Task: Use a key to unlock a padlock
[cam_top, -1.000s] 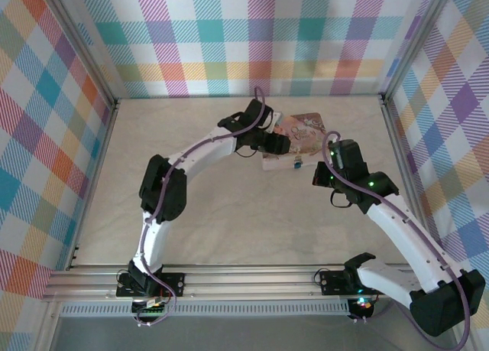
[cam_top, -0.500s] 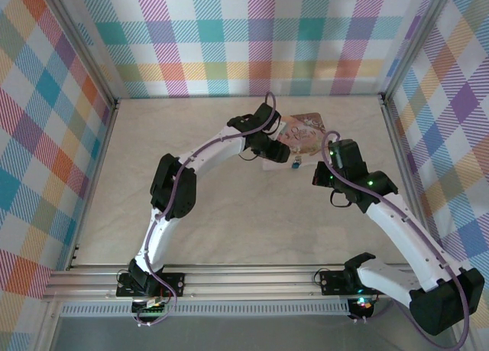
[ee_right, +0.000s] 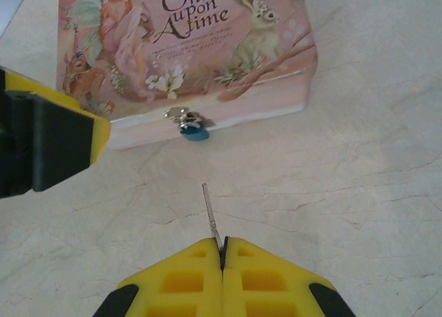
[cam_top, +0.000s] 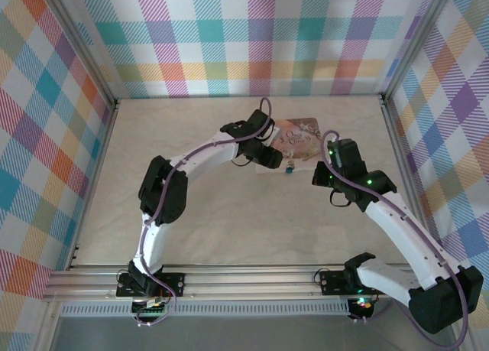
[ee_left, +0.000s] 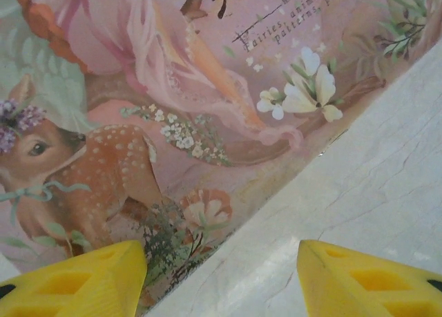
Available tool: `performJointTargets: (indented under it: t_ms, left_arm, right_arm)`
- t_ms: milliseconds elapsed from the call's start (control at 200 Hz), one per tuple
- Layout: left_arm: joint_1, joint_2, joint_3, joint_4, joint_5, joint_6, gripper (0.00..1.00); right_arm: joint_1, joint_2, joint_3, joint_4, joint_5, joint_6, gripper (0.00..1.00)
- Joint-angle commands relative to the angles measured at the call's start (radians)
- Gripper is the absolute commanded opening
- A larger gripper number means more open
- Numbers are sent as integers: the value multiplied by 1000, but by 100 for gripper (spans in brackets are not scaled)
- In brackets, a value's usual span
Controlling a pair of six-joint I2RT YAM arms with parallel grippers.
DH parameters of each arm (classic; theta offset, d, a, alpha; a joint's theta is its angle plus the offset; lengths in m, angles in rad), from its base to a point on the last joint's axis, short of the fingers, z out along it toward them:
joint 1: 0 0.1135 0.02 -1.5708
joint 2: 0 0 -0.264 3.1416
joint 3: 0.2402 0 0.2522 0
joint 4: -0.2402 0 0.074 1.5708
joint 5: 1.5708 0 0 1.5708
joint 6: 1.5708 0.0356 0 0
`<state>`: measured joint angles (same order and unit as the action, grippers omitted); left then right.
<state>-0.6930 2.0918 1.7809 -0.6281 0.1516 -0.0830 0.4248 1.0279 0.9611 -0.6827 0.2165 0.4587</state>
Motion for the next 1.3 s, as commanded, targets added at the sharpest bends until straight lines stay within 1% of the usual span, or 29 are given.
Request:
performJointTargets:
  t_ms: [0,105,230,335,425,585,745,860,990,1025,1145,1220,1295]
  left_arm:
    - [29,-56,-115,-67,-44,-23,61]
    - [48,-126,-208,-36,-50,-36,61]
    - [97,-182,-296,-11,-61,-40,62]
    - [155,-203,-339,11,-44,-41,62]
    - [187,-210,-342,22,-17,-38,62]
    - [197,-248,-337,44,16,-29,63]
    - [198,-348,-409,120,31,-25,66]
    - [197,-466,-516,213,33,-24,74]
    - [198,-613,-700,341,59,-57,85]
    - [197,-643,-745,401,68,-70,86]
    - [196,-699,-883,488,130,-117,87]
    - [193,-709,-957,549,173,-150,86]
    - [179,-712,-1015,613,189,-170,85]
  right_arm:
    - [-6,10,14,7,-23,-3,3]
    - [-7,20,9,27,-51,-9,3]
    - [-8,19,-12,82,-115,-22,3]
    - [-7,30,-24,123,-175,-30,3]
    - [-7,48,-25,148,-224,-36,3]
    - [-7,86,-39,237,-346,-22,2]
    - [-6,145,-64,364,-478,23,3]
    - [-7,210,-68,450,-561,46,3]
    - [-7,313,-35,497,-645,27,2]
    - [-8,342,-21,498,-657,17,3]
    - [-10,423,7,523,-682,-6,3]
    - [-20,464,17,542,-700,-6,2]
    - [-37,498,15,575,-724,1,2]
